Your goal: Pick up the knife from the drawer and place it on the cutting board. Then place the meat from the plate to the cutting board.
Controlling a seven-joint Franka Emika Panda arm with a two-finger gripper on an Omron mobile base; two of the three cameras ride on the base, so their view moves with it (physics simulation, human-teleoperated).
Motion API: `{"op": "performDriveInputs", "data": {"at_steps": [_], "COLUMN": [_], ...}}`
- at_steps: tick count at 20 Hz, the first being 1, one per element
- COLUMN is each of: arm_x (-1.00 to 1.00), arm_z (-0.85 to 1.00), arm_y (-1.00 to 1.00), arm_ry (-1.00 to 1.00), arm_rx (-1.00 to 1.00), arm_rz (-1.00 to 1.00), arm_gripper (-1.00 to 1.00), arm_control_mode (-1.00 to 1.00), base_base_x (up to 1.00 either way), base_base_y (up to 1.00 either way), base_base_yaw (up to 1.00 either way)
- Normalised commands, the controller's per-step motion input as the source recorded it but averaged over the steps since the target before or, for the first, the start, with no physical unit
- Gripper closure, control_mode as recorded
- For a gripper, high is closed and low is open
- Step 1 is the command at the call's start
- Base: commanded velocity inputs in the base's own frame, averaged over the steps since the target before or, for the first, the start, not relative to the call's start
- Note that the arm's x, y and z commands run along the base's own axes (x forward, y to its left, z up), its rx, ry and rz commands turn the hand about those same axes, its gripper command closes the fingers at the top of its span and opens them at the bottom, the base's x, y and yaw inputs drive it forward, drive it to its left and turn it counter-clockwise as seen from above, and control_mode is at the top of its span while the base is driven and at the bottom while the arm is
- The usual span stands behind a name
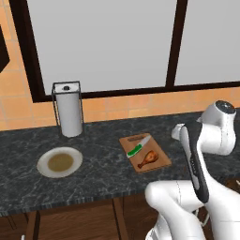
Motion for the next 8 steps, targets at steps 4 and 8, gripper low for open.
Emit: {"op": "performDriveInputs", "data": {"at_steps": [4,8], "arm_x": [-0.63,-0.36], "arm_z": [0.62,0.77], "arm_y": [-0.96,-0.95], "arm_ry": [-0.11,-0.07], "arm_rx": [0.06,0.06], "arm_rz": [0.0,0.0], "arm_gripper": [-1.0,-1.0], "arm_control_mode": [-1.0,-1.0], "base_base_x": [0.0,0.0], "base_base_y": [0.0,0.0], "base_base_yaw": [0.0,0.0]}}
